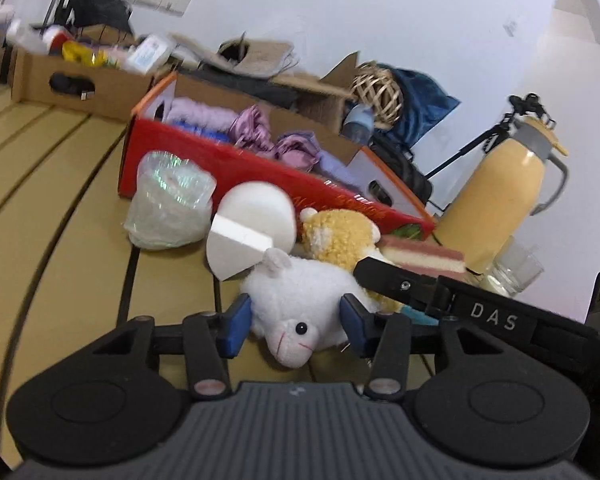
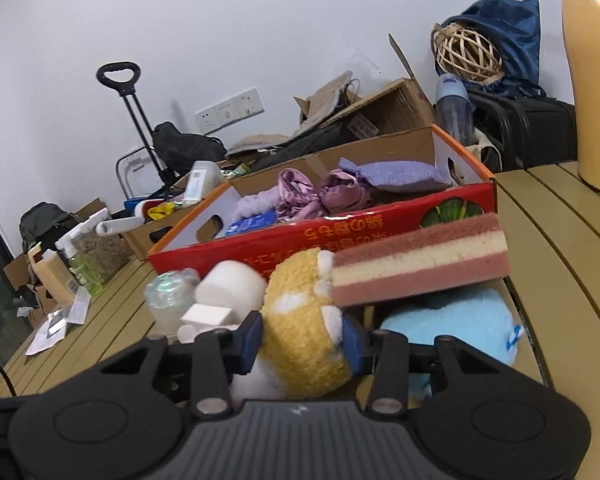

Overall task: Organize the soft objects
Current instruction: 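Grasp the white plush sheep with the left tool while the right tool grasps the yellow plush dog, then lower the sheep into the box with the left tool while the right tool drops the yellow dog in, then grasp the pink-and-cream layered sponge with the left tool and lift it, then carry the sponge into the red-rimmed box and open the left tool, then grasp the light-blue plush with the left tool and lift it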

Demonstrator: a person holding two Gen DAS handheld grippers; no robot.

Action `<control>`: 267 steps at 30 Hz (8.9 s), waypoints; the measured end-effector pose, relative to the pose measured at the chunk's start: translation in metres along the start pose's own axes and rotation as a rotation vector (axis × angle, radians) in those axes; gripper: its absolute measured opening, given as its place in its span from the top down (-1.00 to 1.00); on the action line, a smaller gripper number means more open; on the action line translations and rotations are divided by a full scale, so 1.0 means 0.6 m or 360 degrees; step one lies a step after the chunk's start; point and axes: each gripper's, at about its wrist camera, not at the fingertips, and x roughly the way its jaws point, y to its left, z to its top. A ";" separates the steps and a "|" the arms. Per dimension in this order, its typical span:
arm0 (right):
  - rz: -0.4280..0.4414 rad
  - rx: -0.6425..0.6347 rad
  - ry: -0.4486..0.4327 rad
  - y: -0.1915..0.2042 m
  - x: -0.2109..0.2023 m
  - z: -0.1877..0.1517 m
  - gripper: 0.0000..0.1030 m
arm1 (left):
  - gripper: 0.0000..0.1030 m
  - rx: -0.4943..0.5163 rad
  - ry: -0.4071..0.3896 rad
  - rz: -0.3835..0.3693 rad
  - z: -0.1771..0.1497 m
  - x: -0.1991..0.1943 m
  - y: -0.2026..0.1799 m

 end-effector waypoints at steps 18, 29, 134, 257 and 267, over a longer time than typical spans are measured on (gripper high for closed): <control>0.0013 0.0073 -0.0246 0.012 -0.255 -0.029 0.21 | 0.05 0.0131 -0.0176 -0.0130 -0.033 -0.147 -0.145; -0.0069 0.0096 -0.0149 -0.071 -0.065 0.226 0.21 | 0.03 0.0188 -0.0090 -0.0121 0.191 0.112 -0.148; -0.0083 0.0080 -0.0279 -0.047 -0.155 0.032 0.43 | 0.38 -0.0115 -0.0189 -0.0289 0.039 -0.040 -0.102; -0.0240 0.0157 -0.0022 -0.144 -0.074 0.014 0.00 | 0.06 0.0010 0.0257 -0.0182 0.019 0.168 -0.096; -0.0073 0.0279 0.0015 -0.166 -0.045 0.005 0.36 | 0.37 -0.0252 0.0350 -0.0366 0.023 0.188 -0.066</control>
